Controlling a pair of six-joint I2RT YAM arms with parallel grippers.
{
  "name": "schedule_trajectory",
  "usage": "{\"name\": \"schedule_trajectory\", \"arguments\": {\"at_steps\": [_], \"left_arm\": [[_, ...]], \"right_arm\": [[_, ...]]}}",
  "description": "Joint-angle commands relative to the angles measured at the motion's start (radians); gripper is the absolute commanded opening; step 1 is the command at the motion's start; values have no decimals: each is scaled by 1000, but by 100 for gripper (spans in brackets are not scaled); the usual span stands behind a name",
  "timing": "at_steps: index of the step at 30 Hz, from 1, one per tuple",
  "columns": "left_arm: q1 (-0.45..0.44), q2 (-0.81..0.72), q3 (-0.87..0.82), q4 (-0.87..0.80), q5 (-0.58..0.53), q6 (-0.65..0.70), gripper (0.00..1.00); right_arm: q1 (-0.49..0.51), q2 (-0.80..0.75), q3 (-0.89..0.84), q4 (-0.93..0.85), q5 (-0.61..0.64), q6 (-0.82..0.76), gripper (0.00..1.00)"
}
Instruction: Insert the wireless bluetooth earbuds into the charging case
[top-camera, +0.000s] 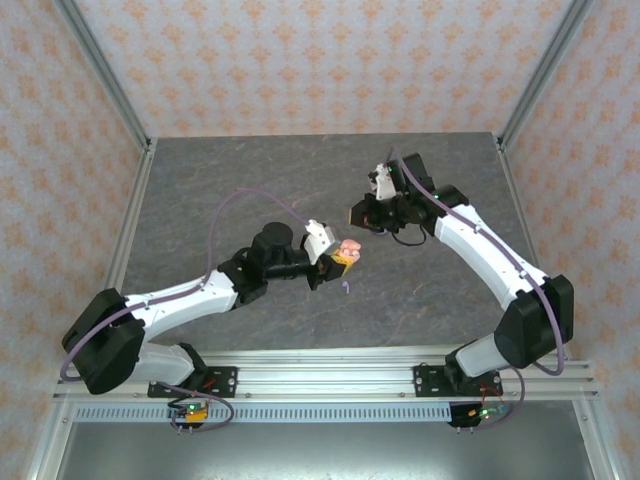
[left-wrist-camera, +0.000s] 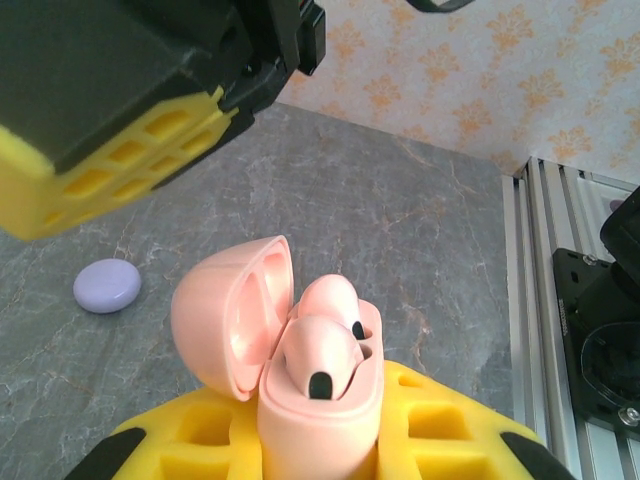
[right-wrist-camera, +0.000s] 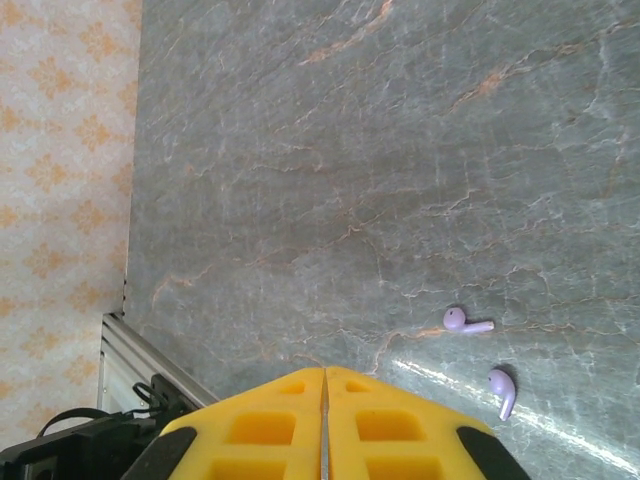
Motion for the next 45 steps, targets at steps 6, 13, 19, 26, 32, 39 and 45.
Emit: {"name": "schedule_trajectory", "arguments": {"at_steps": [6,13,19,26,32,39,45], "left_arm": [[-12,8,41,29,-13,4,0],[-11,26,52,25,-91,-22,0],[-13,47,71,3,-141,-40,0],[-13,63,82,3,-210,-76,0],[-13,71,89,-5,-244,-99,0],[-7,93,113,-75,-298,-144,2],[53,153,160,-187,-344,-285,1]], "right_arm": [[25,18,38,-44,-29,-34,9],[40,5,33,-60,-42,-55,9],[45,-15,20,-62,-53,-64,9],[44,-26,14,-80,-46,-74,9],[44,-27,9,-90,-28,-79,9],[44,-51,34,-149,308,-36,14],[7,-85,10,-166,532,30,18]]}}
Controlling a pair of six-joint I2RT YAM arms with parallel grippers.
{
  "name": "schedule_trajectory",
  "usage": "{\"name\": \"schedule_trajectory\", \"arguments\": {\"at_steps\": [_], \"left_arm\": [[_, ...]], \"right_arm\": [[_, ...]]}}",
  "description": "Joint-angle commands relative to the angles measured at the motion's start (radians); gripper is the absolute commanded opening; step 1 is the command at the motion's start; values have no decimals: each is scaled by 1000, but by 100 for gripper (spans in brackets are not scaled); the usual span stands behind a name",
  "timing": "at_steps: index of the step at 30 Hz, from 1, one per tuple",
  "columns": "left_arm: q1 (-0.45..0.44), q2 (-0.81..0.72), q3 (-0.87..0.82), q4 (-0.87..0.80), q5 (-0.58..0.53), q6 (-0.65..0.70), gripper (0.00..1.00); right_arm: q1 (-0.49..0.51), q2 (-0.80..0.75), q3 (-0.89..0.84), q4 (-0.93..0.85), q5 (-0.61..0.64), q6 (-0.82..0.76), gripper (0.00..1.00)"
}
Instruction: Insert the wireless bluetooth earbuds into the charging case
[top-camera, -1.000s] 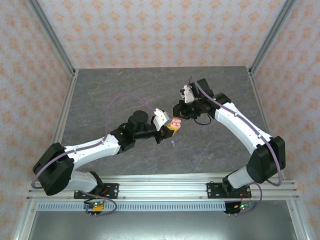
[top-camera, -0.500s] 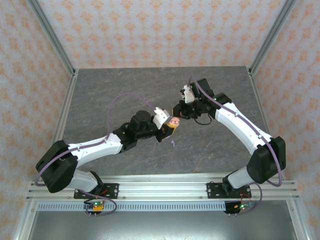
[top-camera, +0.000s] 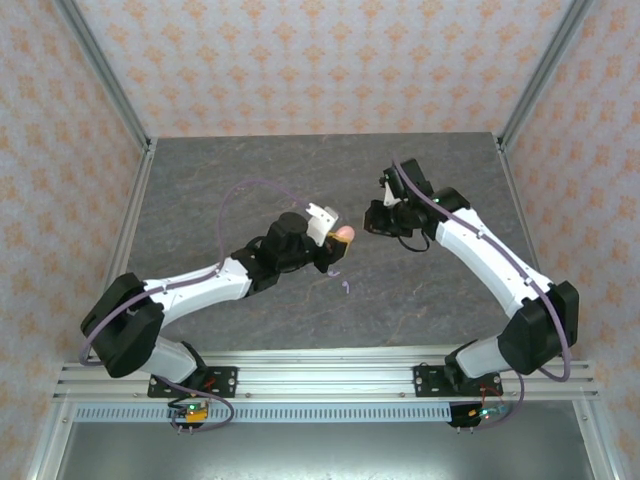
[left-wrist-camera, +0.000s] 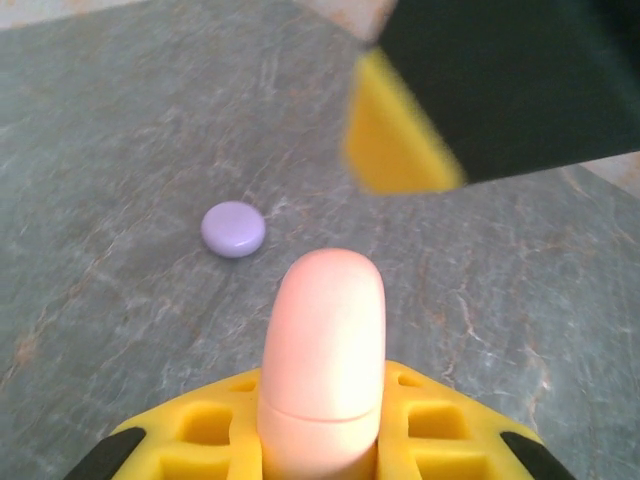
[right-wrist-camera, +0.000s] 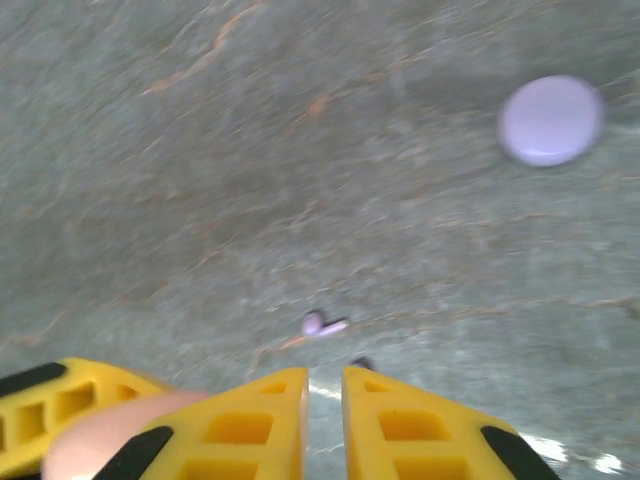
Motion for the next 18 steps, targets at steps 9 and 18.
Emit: {"name": "schedule_trajectory", "arguments": {"at_steps": [9,18], "left_arm": [[154,224,255,-385,37,-265,1],[217,446,465,-457,132,-303,1]], "right_arm": [[-101,-99,-79,-11,170,35,20],[-126,-104,-127,18,135,28,21]]}}
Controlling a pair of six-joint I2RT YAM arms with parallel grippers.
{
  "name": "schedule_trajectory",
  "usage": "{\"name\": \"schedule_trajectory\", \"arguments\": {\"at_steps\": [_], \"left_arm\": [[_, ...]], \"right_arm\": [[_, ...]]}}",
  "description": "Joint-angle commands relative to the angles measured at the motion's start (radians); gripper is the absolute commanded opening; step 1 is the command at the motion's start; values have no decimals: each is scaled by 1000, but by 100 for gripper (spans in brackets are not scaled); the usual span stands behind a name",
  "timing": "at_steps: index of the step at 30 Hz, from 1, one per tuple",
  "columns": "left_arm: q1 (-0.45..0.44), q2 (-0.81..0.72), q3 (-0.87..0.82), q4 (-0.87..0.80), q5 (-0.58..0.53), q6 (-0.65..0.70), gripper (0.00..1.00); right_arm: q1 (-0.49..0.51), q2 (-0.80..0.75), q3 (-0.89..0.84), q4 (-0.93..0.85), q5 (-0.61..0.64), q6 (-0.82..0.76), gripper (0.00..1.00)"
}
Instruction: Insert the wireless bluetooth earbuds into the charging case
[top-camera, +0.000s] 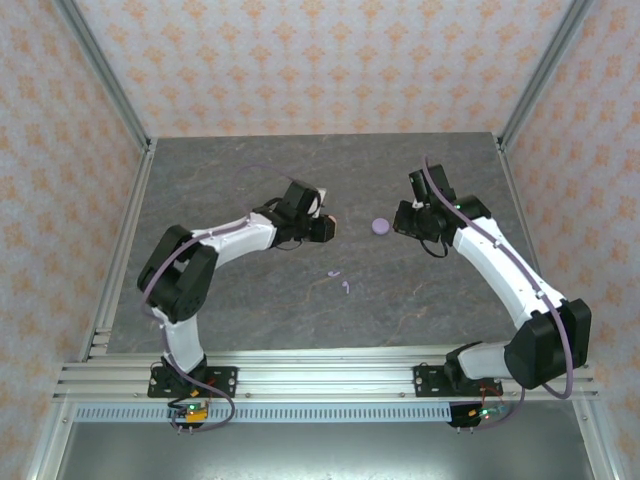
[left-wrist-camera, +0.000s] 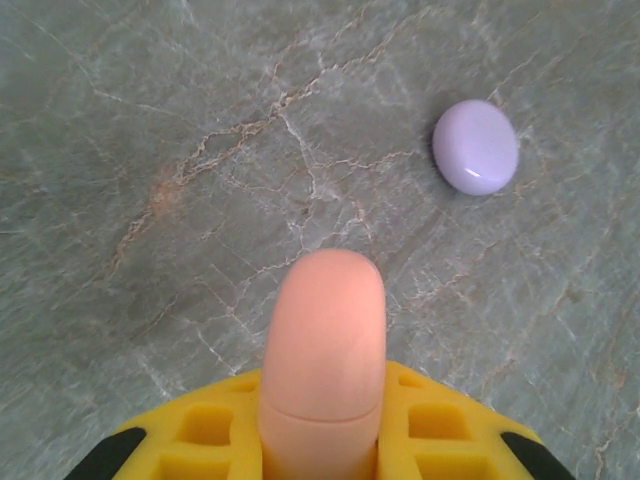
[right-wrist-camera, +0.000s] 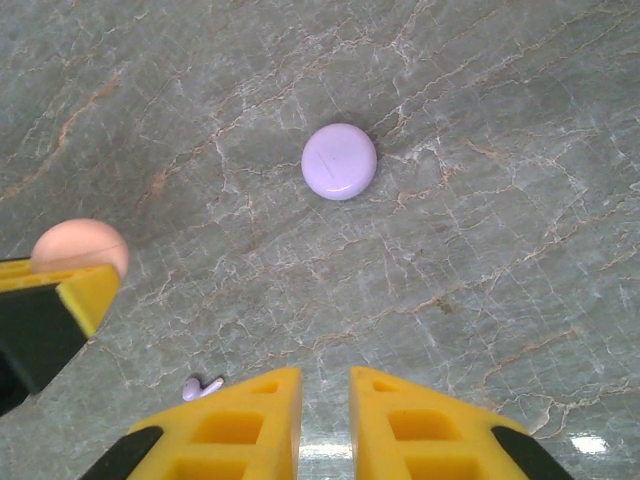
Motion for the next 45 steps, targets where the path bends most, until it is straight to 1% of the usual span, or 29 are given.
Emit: {"name": "schedule_trajectory", "arguments": {"at_steps": [1,8,12,18,23,25,29,31,35,38,42,45], "left_arm": [[27,79,112,-78,60,-29,1],[57,261,333,-175,123,-6,1],[68,348,441,-211,134,-8,0],[76,468,594,-293,133,5,1],[89,524,658,-325,106,2,2],[90,546,681,-338,102,3,8],[93,581,742,-387,78,18,26],[93,589,767,-416,55,33,33],[95,580,797,-463,-4,74,46],[95,550,795,-480,-45,106,58],[94,489,767,-488,-85,147,66],[95,428,736,-504,-109,169,67]], "right_arm": [[-4,-18,-22,19,-4,0,21],[-4,-6,-44,36,-29,6,21],[-3,-1,-53,40,-35,6,21],[-4,6,-62,42,-45,9,21],[-4,3,-69,44,-46,3,21],[-4,3,-69,42,-45,0,21],[-4,8,-69,41,-41,-2,22],[-4,11,-69,38,-40,-4,22],[-5,14,-72,37,-37,-11,24],[-5,15,-74,37,-26,-19,27],[-4,26,-72,37,-12,-32,31],[-4,43,-68,41,-13,-57,35]]}}
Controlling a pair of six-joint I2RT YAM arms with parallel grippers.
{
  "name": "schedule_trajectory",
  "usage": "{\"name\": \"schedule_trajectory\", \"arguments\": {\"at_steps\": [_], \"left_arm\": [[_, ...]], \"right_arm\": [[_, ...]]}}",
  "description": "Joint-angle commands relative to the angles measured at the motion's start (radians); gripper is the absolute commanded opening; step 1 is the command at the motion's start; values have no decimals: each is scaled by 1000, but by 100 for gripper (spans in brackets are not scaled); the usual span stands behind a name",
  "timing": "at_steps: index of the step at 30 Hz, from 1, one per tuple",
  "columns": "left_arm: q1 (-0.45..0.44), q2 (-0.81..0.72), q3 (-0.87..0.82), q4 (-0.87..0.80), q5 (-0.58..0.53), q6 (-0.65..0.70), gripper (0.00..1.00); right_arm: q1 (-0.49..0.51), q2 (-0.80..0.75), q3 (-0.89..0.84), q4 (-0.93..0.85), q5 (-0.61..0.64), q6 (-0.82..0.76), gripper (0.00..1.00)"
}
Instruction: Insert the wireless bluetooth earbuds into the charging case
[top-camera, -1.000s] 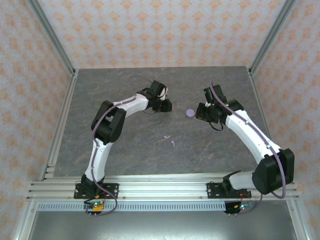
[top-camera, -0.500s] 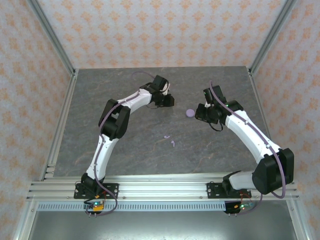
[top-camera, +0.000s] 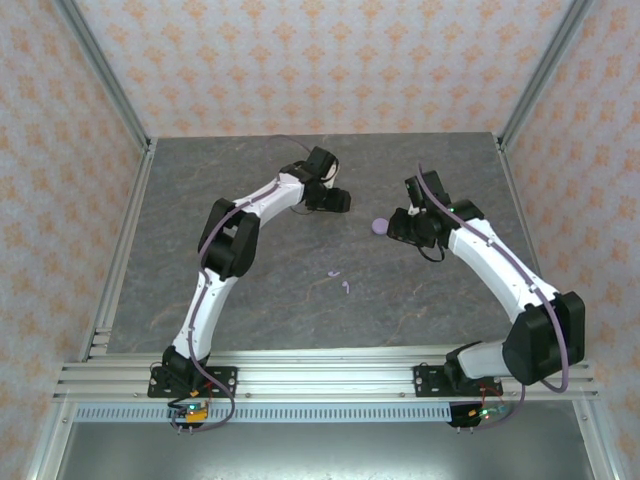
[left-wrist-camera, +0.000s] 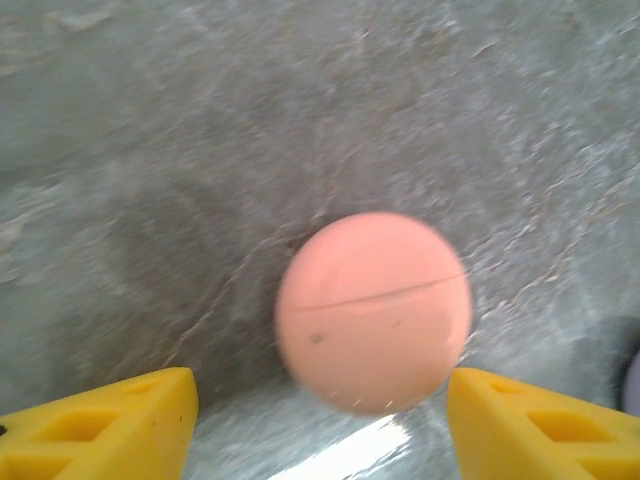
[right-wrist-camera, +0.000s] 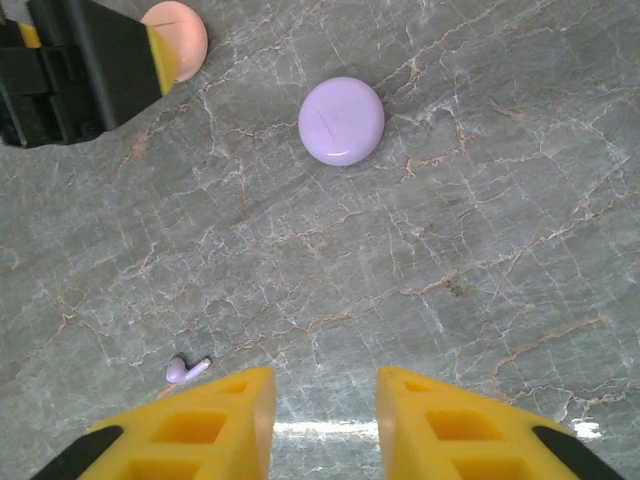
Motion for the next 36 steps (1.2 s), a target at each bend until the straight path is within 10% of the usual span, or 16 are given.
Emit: {"name": "schedule_trajectory", "arguments": {"at_steps": [1,21,36], "left_arm": [[11,-134,-49,-73,-85,57,67],[3,-980,-834,14,-126,-51,65],[1,-1155,-941,-36,-201,-111,66]], "right_arm": [[-4,22,-8,7,35,-43,36],[-14,350,197,16,-15,-285,49],[-21,657,484,-138,50,-386,70]]}}
